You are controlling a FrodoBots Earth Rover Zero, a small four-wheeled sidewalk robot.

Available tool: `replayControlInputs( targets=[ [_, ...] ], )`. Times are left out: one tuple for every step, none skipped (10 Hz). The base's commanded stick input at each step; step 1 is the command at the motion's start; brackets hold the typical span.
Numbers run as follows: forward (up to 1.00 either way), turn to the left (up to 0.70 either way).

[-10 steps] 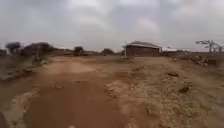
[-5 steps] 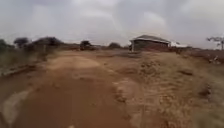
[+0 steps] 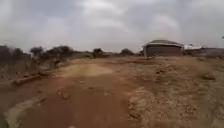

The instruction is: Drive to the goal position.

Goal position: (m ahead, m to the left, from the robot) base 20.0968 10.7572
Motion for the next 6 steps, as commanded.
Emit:
replayControlInputs(
  targets=[
    [0.5,0.0],
    [0.5,0.0],
    [0.5,0.0],
    [0.5,0.0],
    [0.5,0.0],
    [0.5,0.0]
  ],
)
